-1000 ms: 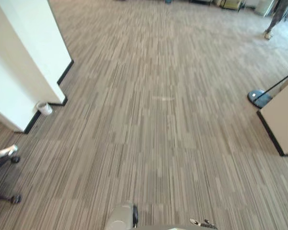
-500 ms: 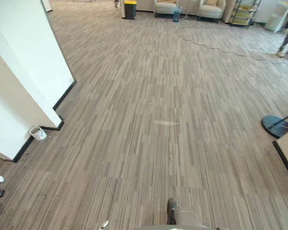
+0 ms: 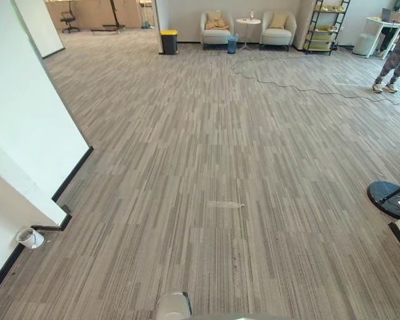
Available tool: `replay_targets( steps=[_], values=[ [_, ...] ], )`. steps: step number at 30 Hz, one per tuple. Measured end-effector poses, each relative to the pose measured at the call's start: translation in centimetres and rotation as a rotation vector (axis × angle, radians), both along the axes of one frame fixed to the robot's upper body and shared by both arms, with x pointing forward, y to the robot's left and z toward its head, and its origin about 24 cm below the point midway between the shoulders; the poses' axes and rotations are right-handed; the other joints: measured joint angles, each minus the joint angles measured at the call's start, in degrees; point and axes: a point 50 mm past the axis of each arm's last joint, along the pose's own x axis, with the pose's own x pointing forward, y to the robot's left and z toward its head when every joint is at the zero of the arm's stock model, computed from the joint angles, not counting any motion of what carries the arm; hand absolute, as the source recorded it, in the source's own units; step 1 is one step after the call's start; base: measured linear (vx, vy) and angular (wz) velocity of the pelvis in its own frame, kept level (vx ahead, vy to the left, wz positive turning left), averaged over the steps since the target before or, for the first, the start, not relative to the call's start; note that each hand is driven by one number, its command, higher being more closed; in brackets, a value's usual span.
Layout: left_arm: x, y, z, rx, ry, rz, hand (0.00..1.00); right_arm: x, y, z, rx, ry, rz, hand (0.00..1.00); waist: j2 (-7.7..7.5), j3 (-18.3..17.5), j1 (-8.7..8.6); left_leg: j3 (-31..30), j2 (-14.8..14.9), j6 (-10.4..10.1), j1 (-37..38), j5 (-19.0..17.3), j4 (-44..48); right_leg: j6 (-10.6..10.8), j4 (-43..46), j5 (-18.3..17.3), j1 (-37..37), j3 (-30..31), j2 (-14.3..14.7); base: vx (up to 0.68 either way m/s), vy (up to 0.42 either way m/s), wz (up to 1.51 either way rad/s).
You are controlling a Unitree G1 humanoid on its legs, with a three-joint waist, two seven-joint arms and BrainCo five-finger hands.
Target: Organize washtable
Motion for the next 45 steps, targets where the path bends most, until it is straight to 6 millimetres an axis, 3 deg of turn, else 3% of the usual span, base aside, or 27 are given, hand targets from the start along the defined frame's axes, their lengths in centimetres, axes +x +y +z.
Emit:
replay_targets(
  steps=[1,3,4,8,9,10,11,12,13,14,16,18,19,20,21,22,24,26,30,33,35,36,37,38,40,42,45],
  values=[
    [-0.3,0.6,0.1,0.017,0.004,0.005,0.00,0.1,0.6,-0.1,0.005,-0.001,0.011,0.00,-1.33,-0.5,0.84,1.6,-3.3,1.3,1.0,1.1,-0.8,0.4,-0.2,-1.3,1.1,0.7,-2.6,0.47,0.281,0.05],
    [0.8,0.9,0.3,0.036,-0.036,-0.001,0.00,0.7,0.9,-0.1,0.010,-0.018,0.017,0.00,-2.80,-0.6,1.48,1.9,-3.8,1.7,-0.2,-2.6,2.1,-1.0,-0.5,0.3,0.9,2.4,-3.0,0.50,0.272,-0.03],
    [0.8,1.1,0.4,0.041,-0.039,0.001,0.00,1.1,1.2,-0.1,0.015,-0.028,0.015,0.00,-2.54,-0.4,1.72,2.1,-3.8,1.9,-0.3,-3.6,2.8,-0.9,-0.4,1.0,0.9,3.2,-3.1,0.43,0.255,-0.13],
    [0.3,1.8,0.5,0.036,-0.045,0.022,0.00,1.4,2.0,-0.2,0.044,-0.048,-0.028,0.00,-4.51,-2.3,1.41,4.4,-6.2,2.4,4.8,-9.3,3.7,1.9,11.0,3.8,-1.7,7.4,-5.8,0.38,0.195,-0.21],
    [0.2,1.9,0.4,0.033,-0.035,0.007,0.00,1.5,1.9,-0.2,0.050,-0.052,-0.034,0.00,-4.57,-2.3,1.17,5.7,-7.4,2.9,7.0,-10.4,2.8,4.6,20.8,5.9,-5.8,8.9,-7.0,0.36,0.124,-0.31],
    [0.3,1.9,0.4,0.029,-0.027,-0.017,0.00,1.2,1.6,-0.2,0.052,-0.043,-0.042,0.00,-4.51,-2.3,0.92,7.1,-8.4,3.9,9.7,-10.8,1.5,7.3,29.2,10.8,-9.5,8.6,-8.6,0.36,0.124,-0.26],
    [0.4,1.8,0.3,0.025,-0.026,-0.030,0.00,0.9,1.4,-0.3,0.050,-0.031,-0.046,0.00,-4.24,-2.2,0.82,7.2,-8.9,4.2,11.3,-11.1,0.6,7.5,32.2,13.5,-10.6,7.5,-9.5,0.37,0.097,-0.11],
    [0.8,1.7,0.3,0.021,-0.030,-0.037,0.00,0.3,1.2,-0.4,0.050,-0.005,-0.052,0.00,-3.63,-2.2,0.11,7.5,-9.2,4.6,14.7,-11.4,-1.5,5.3,37.1,14.2,-11.9,4.1,-10.7,0.45,0.091,-0.10],
    [0.6,1.6,0.3,0.016,-0.023,-0.036,0.00,0.1,0.9,-0.4,0.048,0.006,-0.056,0.00,-3.03,-2.2,-0.38,7.8,-9.1,4.6,18.7,-11.2,-4.4,1.7,39.8,10.6,-13.5,0.7,-10.6,0.45,0.071,-0.14],
    [0.6,1.5,0.2,0.012,-0.020,-0.036,0.00,0.1,0.9,-0.4,0.047,0.009,-0.052,0.00,-2.88,-2.2,-0.58,8.0,-9.0,4.4,20.5,-11.0,-6.1,0.7,40.3,8.9,-14.4,-0.8,-10.3,0.35,0.012,-0.26],
    [0.7,1.3,0.1,0.001,-0.015,-0.046,0.00,0.0,0.7,-0.4,0.043,0.010,-0.052,0.00,-2.12,-2.1,-1.68,8.4,-7.6,3.5,25.7,-10.2,-11.1,-2.1,35.7,3.1,-18.6,-8.4,-7.4,0.33,-0.058,-0.12],
    [0.7,1.2,0.1,0.001,-0.014,-0.051,0.00,0.1,0.7,-0.4,0.041,0.009,-0.051,0.00,-2.10,-2.1,-2.04,8.1,-6.8,3.4,27.5,-10.1,-12.5,-2.5,28.4,2.1,-21.3,-11.9,-6.3,0.25,-0.103,0.07],
    [0.8,1.3,0.1,0.003,-0.017,-0.050,0.00,-0.2,0.7,-0.4,0.039,0.013,-0.051,0.00,-2.29,-2.0,-2.06,7.8,-6.8,3.2,28.7,-10.2,-13.5,-2.2,20.5,3.6,-22.6,-13.0,-6.3,0.32,-0.162,0.23],
    [1.0,1.4,0.2,0.007,-0.023,-0.049,0.00,-0.6,0.9,-0.4,0.038,0.017,-0.048,0.00,-2.74,-1.8,-2.02,6.7,-7.3,1.5,30.0,-10.9,-14.0,-2.5,11.1,10.6,-23.0,-13.0,-6.8,0.40,-0.203,0.35],
    [1.2,1.3,0.1,0.005,-0.022,-0.050,0.00,-0.9,0.8,-0.4,0.036,0.022,-0.051,0.00,-3.21,-1.5,-2.18,6.0,-7.0,0.0,30.9,-11.7,-13.8,-2.5,11.2,12.8,-22.4,-13.5,-6.2,0.37,-0.162,0.23],
    [1.2,0.5,0.0,-0.014,-0.024,-0.051,0.00,-1.1,0.2,-0.2,0.015,0.023,-0.044,0.00,-0.59,-1.5,-1.61,4.9,-4.8,-0.3,31.3,-11.8,-13.7,-2.8,10.5,13.0,-20.6,-14.3,-4.4,0.28,-0.130,0.08],
    [1.7,-0.2,-0.1,-0.026,-0.039,-0.052,0.00,0.2,-0.4,0.1,-0.009,-0.009,0.010,0.00,0.73,-0.8,-1.86,3.6,-3.9,-0.8,31.5,-12.2,-13.4,-1.5,11.6,12.1,-20.6,-14.3,-3.3,0.24,-0.147,0.03],
    [2.6,-0.3,0.0,-0.026,-0.061,-0.060,0.00,0.9,-0.4,0.2,-0.014,-0.025,0.042,0.00,0.70,-0.6,-1.90,2.9,-3.2,-0.8,31.7,-12.2,-13.8,-2.0,12.3,11.2,-20.7,-14.7,-2.8,0.15,-0.115,0.07],
    [4.4,0.2,0.2,-0.003,-0.110,-0.075,0.00,1.2,0.5,0.1,0.001,-0.034,0.073,0.00,-1.68,0.4,-2.03,-0.1,-4.0,-2.1,32.7,-13.4,-14.0,-2.7,16.1,6.2,-20.2,-15.6,-5.2,0.00,-0.076,0.29],
    [4.4,0.3,0.3,0.004,-0.118,-0.077,0.00,0.5,0.5,0.1,-0.001,-0.019,0.068,0.00,-0.87,-0.5,-2.08,-2.4,-3.4,-2.0,32.9,-15.5,-14.0,-2.1,17.8,3.9,-19.6,-17.4,-6.1,-0.01,-0.014,0.42],
    [3.8,0.3,0.3,0.002,-0.110,-0.047,0.00,0.1,0.2,0.1,-0.005,-0.009,0.074,0.00,-0.44,-1.2,-1.99,-3.5,-1.9,-3.3,29.1,-15.7,-6.2,-2.8,14.6,3.0,-17.8,-19.3,-4.3,0.12,-0.020,0.44],
    [4.2,0.9,0.5,0.021,-0.125,-0.036,0.00,0.0,0.3,0.1,-0.002,-0.003,0.078,0.00,-0.38,-1.2,-1.96,-3.9,-0.7,-3.2,23.1,-14.4,4.7,-3.0,14.0,3.2,-17.6,-19.8,-4.2,0.16,-0.049,0.17],
    [3.5,0.8,0.5,0.023,-0.113,-0.024,0.00,0.1,0.2,0.1,-0.005,-0.003,0.094,0.00,0.50,-0.9,-1.53,-4.3,2.1,-3.2,16.9,-10.0,17.8,-3.5,11.8,4.1,-15.1,-19.9,-2.6,0.21,-0.044,-0.02],
    [2.9,0.7,0.4,0.020,-0.094,-0.023,0.00,0.2,0.0,0.2,-0.011,-0.002,0.106,0.00,0.80,-0.7,-1.56,-3.8,3.7,-3.0,15.2,-6.8,22.8,-3.9,9.8,4.3,-13.0,-19.8,-1.4,0.23,-0.024,-0.16],
    [2.4,0.3,0.2,0.007,-0.076,-0.035,0.00,0.2,0.0,0.2,-0.012,0.003,0.101,0.00,0.81,-0.7,-1.38,-2.6,5.5,-2.1,13.8,-6.3,26.2,-4.6,6.2,5.1,-9.8,-19.6,-0.5,0.20,0.005,-0.16],
    [2.4,0.4,0.3,0.008,-0.076,-0.054,0.00,0.5,-0.1,0.2,-0.014,-0.001,0.101,0.00,0.39,-1.0,-1.65,-0.6,6.7,-1.7,12.1,-7.2,22.2,-4.1,3.2,5.8,-7.6,-19.4,-0.4,0.18,0.006,-0.12],
    [2.5,0.2,0.2,0.007,-0.074,-0.074,0.00,1.5,-0.3,0.2,-0.026,-0.017,0.102,0.00,0.55,-1.0,-1.47,0.3,5.7,-2.6,11.9,-6.8,4.0,-1.6,0.7,7.6,-6.3,-17.4,-2.0,0.16,0.123,-0.31]
  ],
)
